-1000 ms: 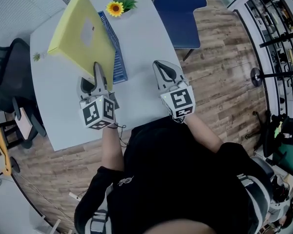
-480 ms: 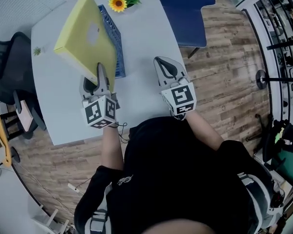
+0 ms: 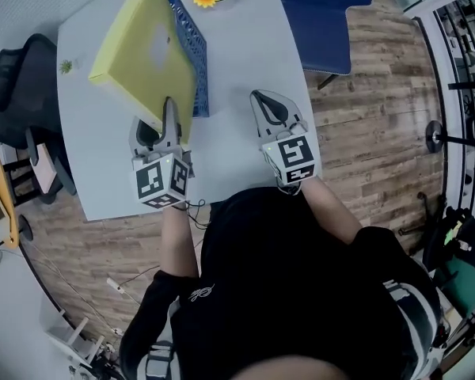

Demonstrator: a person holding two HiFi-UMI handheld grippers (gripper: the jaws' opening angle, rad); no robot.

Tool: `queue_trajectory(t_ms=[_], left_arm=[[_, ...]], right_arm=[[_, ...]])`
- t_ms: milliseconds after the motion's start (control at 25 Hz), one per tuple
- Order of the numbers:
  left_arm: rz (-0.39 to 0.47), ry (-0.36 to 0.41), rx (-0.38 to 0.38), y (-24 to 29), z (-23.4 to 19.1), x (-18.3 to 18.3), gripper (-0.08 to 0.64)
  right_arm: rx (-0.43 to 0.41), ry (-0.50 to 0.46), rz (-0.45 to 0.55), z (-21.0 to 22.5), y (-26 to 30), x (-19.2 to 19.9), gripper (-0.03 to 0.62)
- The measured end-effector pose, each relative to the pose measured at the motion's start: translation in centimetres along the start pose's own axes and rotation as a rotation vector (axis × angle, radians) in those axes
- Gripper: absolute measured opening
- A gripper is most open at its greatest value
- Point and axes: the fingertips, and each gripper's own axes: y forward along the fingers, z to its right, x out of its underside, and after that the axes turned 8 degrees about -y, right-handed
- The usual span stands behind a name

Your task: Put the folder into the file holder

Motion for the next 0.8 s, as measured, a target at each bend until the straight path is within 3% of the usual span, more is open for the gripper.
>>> queue_trajectory(t_ms=[280, 560, 800], left_arm=[[-0.226, 0.061, 0.026, 0.9, 1.0, 0.3, 0.267], [-0.291, 0.057, -0.003, 3.0, 1.4, -0.1, 0.27], [-0.295, 0.053, -0.032, 3.4, 0.7, -0.6, 0.183]], right_arm=[[-0.02, 0.017, -0.018, 0.2, 0.8, 0.6, 0.005], [-0.009, 0.03, -0.046, 1.8, 1.1, 1.4, 0.005], [-0.009, 0.037, -0.057, 2.2, 1.3, 1.9, 0.005]])
